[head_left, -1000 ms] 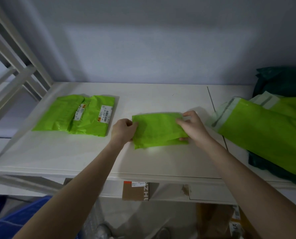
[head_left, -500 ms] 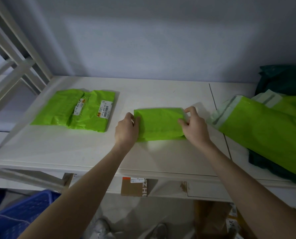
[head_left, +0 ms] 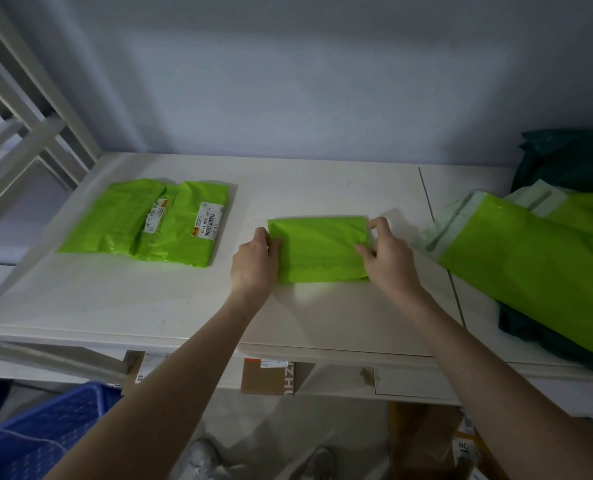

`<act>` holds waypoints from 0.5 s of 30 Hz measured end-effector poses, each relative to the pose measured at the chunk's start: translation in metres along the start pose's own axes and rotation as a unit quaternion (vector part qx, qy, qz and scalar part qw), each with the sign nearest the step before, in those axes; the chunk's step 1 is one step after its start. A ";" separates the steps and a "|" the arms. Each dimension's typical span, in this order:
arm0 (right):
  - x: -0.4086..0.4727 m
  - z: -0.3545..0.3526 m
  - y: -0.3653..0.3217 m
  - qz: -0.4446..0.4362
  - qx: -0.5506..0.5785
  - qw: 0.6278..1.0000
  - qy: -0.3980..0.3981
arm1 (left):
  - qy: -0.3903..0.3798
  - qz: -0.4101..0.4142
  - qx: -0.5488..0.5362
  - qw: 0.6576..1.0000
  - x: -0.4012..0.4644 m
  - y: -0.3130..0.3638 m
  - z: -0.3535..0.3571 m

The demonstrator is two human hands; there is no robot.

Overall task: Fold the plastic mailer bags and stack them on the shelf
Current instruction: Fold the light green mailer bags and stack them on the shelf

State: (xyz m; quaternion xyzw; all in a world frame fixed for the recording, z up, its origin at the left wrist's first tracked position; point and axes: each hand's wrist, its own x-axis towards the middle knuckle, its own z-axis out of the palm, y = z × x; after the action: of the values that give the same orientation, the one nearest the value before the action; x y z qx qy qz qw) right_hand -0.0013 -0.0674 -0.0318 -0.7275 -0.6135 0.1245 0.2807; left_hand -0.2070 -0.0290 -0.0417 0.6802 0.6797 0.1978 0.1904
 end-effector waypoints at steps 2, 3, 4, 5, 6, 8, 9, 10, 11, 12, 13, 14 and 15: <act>-0.001 0.002 -0.001 -0.003 -0.008 1.000 0.004 | -0.005 0.001 0.014 1.000 -0.001 0.003 -0.001; -0.002 0.003 -0.002 -0.008 -0.011 1.000 0.008 | -0.006 0.002 0.022 1.000 -0.001 0.004 -0.001; -0.003 0.004 -0.002 -0.014 -0.015 1.000 0.012 | -0.006 0.004 0.029 1.000 -0.002 0.006 -0.001; -0.003 0.005 -0.003 -0.020 -0.019 0.999 0.016 | -0.004 0.008 0.036 0.999 -0.003 0.007 -0.001; -0.004 0.007 -0.003 -0.025 -0.022 0.999 0.019 | -0.001 0.014 0.044 0.999 -0.004 0.008 0.000; -0.005 0.012 -0.002 -0.035 -0.041 0.998 0.019 | 0.004 0.026 0.078 0.997 -0.005 0.007 0.002; -0.006 0.014 -0.002 -0.041 -0.060 0.997 0.015 | 0.006 0.035 0.104 0.994 -0.005 0.006 0.003; -0.007 0.016 -0.002 -0.046 -0.085 0.995 0.010 | 0.006 0.046 0.134 0.990 -0.005 0.005 0.004; -0.007 0.015 -0.003 -0.053 -0.111 0.992 0.007 | 0.004 0.057 0.164 0.985 -0.005 0.004 0.003; -0.008 0.014 -0.003 -0.058 -0.134 0.989 0.008 | 0.001 0.068 0.191 0.979 -0.006 0.003 0.003; -0.008 0.012 -0.003 -0.060 -0.155 0.986 0.008 | 0.000 0.078 0.210 0.975 -0.005 0.002 0.002; -0.008 0.010 -0.003 -0.055 -0.174 0.983 0.005 | 0.000 0.084 0.220 0.972 -0.006 0.002 0.001; -0.008 0.009 -0.003 -0.045 -0.188 0.981 0.004 | 0.000 0.087 0.222 0.971 -0.005 0.002 -0.001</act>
State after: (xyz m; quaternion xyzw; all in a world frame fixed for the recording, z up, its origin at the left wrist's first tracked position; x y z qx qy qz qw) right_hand -0.0101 -0.0724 -0.0387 -0.7398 -0.6568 -0.0085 0.1461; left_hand -0.2056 -0.0342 -0.0400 0.7622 0.6445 0.0578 0.0166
